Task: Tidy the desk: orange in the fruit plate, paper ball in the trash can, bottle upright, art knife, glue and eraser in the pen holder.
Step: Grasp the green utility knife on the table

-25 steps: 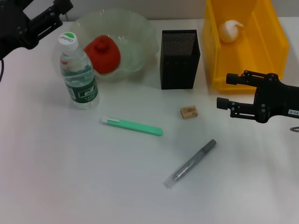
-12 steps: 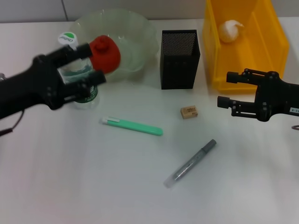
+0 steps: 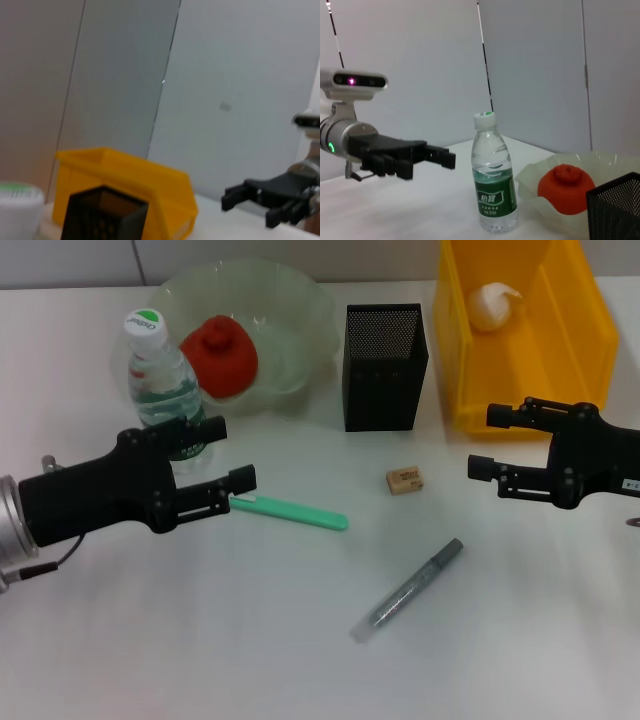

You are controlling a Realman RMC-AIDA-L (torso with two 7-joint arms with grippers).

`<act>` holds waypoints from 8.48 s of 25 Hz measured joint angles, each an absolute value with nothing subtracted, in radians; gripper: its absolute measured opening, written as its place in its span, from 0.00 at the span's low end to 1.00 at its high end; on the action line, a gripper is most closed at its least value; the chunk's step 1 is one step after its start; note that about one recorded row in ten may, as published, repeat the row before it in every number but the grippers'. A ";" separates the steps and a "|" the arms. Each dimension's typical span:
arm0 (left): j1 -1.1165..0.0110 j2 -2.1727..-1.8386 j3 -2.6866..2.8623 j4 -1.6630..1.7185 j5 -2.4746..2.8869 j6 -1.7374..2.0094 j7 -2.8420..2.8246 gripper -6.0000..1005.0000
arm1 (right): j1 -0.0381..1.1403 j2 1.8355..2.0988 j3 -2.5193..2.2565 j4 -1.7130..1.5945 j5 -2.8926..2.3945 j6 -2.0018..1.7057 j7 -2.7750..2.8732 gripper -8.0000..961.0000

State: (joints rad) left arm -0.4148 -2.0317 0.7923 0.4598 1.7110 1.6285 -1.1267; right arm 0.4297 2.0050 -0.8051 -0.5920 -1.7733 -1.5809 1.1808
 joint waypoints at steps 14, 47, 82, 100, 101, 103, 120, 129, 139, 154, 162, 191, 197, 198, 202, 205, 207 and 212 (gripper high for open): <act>-0.424 -2.032 0.805 0.430 1.715 1.594 -1.091 0.78 | 0.446 2.000 -0.801 -0.573 -1.785 -1.574 1.184 0.78; -0.625 -2.067 1.042 1.060 2.116 1.610 -1.580 0.77 | 0.461 1.997 -0.805 -0.569 -1.857 -1.574 1.226 0.77; -0.971 -2.080 1.576 0.920 2.635 1.450 -1.909 0.77 | 0.450 2.021 -0.805 -0.569 -1.858 -1.563 1.217 0.77; -0.979 -2.080 1.638 0.829 2.640 1.369 -1.899 0.71 | 0.455 2.025 -0.805 -0.569 -1.858 -1.560 1.216 0.77; -0.979 -2.080 1.638 0.829 2.640 1.369 -1.899 0.69 | 0.455 2.025 -0.805 -0.569 -1.858 -1.560 1.216 0.77; -0.979 -2.080 1.639 0.825 2.640 1.368 -1.899 0.65 | 0.456 2.025 -0.805 -0.569 -1.858 -1.560 1.216 0.77; -0.978 -2.080 1.668 0.794 2.640 1.315 -1.899 0.37 | 0.454 2.028 -0.805 -0.569 -1.858 -1.560 1.216 0.77; -0.979 -2.080 1.679 0.794 2.644 1.314 -1.899 0.33 | 0.455 2.030 -0.805 -0.569 -1.858 -1.560 1.216 0.77; -0.979 -2.080 1.680 0.795 2.645 1.315 -1.899 0.28 | 0.458 2.030 -0.805 -0.569 -1.858 -1.560 1.217 0.77; -0.976 -2.080 1.680 0.793 2.645 1.312 -1.896 0.25 | 0.459 2.032 -0.805 -0.569 -1.858 -1.560 1.218 0.77; -0.974 -2.080 1.678 0.804 2.640 1.321 -1.896 0.23 | 0.459 2.033 -0.805 -0.569 -1.858 -1.560 1.218 0.77; -0.969 -2.080 1.678 0.811 2.637 1.322 -1.896 0.22 | 0.460 2.033 -0.805 -0.569 -1.858 -1.558 1.221 0.77; -0.970 -2.080 1.680 0.793 2.638 1.312 -1.896 0.21 | 0.460 2.033 -0.805 -0.569 -1.858 -1.558 1.222 0.77; -0.970 -2.080 1.680 0.793 2.637 1.310 -1.896 0.21 | 0.460 2.033 -0.805 -0.569 -1.858 -1.558 1.222 0.77; -0.970 -2.080 1.680 0.792 2.637 1.307 -1.896 0.21 | 0.461 2.033 -0.805 -0.569 -1.858 -1.558 1.222 0.77; -0.970 -2.080 1.680 0.792 2.637 1.307 -1.896 0.21 | 0.462 2.035 -0.805 -0.569 -1.858 -1.558 1.223 0.77; -0.970 -2.080 1.680 0.792 2.637 1.307 -1.896 0.21 | 0.462 2.035 -0.805 -0.569 -1.858 -1.558 1.223 0.77; -0.969 -2.080 1.680 0.793 2.637 1.307 -1.896 0.21 | 0.462 2.036 -0.805 -0.569 -1.858 -1.558 1.223 0.77</act>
